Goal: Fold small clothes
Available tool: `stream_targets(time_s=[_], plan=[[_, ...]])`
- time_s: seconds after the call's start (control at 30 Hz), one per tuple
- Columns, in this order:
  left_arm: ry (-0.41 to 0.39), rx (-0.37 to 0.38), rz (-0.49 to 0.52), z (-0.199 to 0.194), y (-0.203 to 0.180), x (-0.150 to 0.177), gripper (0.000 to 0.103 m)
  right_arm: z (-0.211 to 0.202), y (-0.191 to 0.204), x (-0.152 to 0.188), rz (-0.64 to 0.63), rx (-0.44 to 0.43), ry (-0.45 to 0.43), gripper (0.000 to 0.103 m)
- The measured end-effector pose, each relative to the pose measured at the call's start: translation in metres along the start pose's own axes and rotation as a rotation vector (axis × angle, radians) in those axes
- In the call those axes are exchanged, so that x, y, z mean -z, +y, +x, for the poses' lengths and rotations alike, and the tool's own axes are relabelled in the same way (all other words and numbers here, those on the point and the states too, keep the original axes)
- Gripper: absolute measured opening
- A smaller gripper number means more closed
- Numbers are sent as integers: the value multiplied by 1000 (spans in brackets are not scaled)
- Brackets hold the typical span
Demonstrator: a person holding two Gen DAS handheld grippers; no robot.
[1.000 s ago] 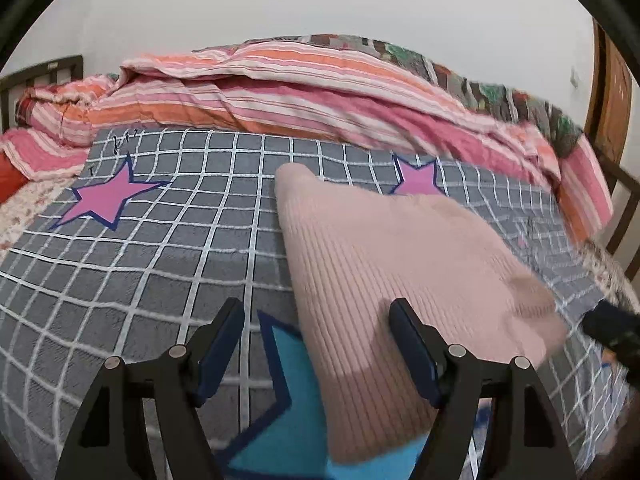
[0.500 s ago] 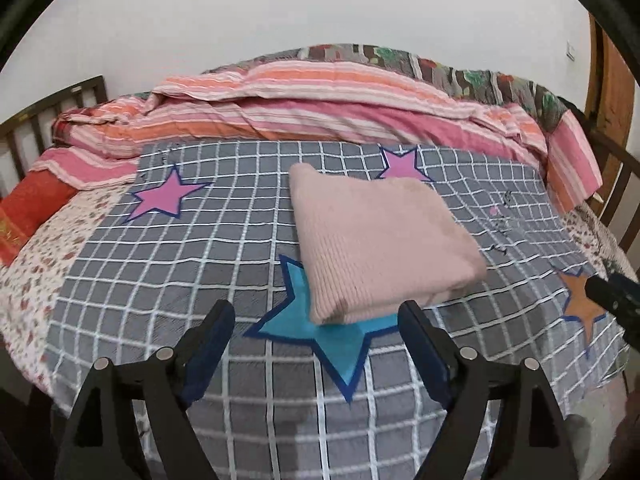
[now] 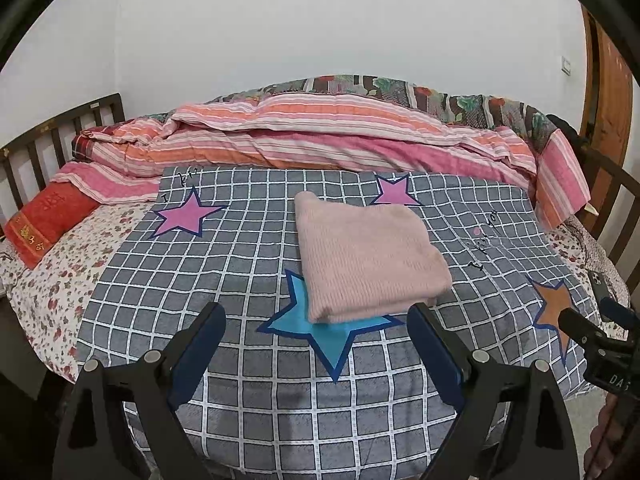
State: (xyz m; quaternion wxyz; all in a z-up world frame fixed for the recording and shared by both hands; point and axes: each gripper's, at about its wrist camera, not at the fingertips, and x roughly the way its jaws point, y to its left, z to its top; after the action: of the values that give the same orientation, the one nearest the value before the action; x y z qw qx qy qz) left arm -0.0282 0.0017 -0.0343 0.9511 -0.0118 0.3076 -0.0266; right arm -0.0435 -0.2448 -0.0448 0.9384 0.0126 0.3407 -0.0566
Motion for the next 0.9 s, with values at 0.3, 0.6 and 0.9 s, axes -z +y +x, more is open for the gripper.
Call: stream_targets(time_s=[0.3,0.6,0.9], plan=[[-19,-9,6,-9,-4,-2,92,-8,-4,2,-1,21,-9,102],[-23,-12,4,-13,-5,-2,92,-14,-7,4,2,17,-21,102],[-19,-16,6,-14,-4,-3,92,-20,-5,3,-5,19,-35,102]])
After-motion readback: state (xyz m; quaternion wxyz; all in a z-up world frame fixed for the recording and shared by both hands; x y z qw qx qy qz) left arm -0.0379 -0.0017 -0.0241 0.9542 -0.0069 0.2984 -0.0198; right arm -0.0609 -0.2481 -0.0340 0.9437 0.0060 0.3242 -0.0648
